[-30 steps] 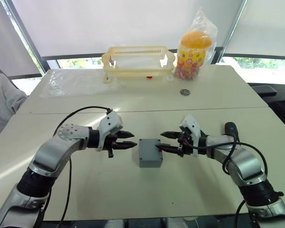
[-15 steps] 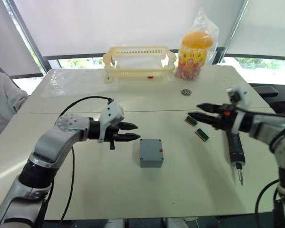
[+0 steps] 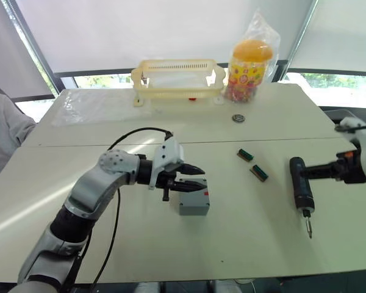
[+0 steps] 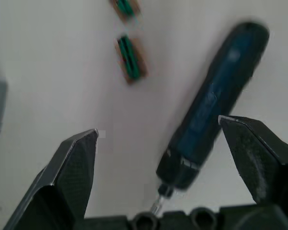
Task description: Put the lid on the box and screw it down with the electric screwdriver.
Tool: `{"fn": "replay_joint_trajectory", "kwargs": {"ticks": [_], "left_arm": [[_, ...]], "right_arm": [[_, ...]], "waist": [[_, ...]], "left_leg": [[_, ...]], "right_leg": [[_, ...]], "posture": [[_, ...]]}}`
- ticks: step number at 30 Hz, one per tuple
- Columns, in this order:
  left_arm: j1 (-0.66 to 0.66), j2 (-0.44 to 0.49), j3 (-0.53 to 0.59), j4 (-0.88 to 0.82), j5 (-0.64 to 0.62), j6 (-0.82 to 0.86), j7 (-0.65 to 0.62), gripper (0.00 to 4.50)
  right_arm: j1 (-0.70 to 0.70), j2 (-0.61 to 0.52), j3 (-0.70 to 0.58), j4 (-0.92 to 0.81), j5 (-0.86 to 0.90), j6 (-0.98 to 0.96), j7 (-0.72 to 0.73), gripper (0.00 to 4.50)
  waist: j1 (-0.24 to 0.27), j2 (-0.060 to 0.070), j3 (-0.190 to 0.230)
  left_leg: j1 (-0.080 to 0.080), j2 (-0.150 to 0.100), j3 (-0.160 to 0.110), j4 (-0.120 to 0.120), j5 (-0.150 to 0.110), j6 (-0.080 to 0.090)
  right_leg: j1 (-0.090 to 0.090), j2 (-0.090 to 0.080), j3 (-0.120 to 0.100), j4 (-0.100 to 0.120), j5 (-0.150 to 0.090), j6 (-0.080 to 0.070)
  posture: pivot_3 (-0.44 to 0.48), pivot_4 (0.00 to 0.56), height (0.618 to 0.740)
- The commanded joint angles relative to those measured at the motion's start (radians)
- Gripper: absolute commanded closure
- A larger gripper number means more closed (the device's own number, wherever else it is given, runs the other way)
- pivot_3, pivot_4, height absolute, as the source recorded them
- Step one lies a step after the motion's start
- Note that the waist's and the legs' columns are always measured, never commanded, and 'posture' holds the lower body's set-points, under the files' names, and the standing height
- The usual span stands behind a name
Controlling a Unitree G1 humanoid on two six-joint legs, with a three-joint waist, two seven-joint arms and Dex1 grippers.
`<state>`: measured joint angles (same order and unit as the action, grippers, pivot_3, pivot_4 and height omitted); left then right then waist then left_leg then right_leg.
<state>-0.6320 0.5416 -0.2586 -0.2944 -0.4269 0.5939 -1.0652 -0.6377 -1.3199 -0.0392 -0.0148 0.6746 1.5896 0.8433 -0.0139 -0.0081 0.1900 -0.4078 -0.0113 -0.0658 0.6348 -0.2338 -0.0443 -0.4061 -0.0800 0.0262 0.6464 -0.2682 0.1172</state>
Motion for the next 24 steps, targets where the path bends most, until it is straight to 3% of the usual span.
{"fn": "replay_joint_trajectory", "kwargs": {"ticks": [1,17,24], "left_arm": [[0.006,-0.014,0.006,-0.040,-0.002,-0.022,0.018,2.75],[0.085,-0.032,0.006,-0.104,0.000,0.012,0.109,2.75],[0.097,-0.047,0.000,-0.110,-0.004,0.022,0.138,2.75]], "right_arm": [[-0.005,-0.034,0.041,0.033,0.033,0.025,0.010,0.10],[-0.092,0.102,0.218,0.296,0.012,0.025,-0.171,0.10],[-0.144,0.162,0.320,0.332,-0.071,0.025,-0.212,0.10]], "waist": [[-0.001,0.000,0.000],[0.000,0.000,0.000],[0.000,0.000,0.000]], "left_leg": [[0.000,0.000,0.000,0.000,0.000,0.000],[0.000,0.000,0.000,0.000,0.000,0.000],[0.000,0.000,0.000,0.000,0.000,0.000]], "right_leg": [[0.000,0.000,0.000,0.000,0.000,0.000],[-0.001,0.000,0.000,0.000,0.000,0.000],[-0.001,0.000,0.000,0.000,0.000,0.000]], "posture": [[0.000,0.150,0.740],[0.000,0.150,0.740],[0.000,0.150,0.740]]}}
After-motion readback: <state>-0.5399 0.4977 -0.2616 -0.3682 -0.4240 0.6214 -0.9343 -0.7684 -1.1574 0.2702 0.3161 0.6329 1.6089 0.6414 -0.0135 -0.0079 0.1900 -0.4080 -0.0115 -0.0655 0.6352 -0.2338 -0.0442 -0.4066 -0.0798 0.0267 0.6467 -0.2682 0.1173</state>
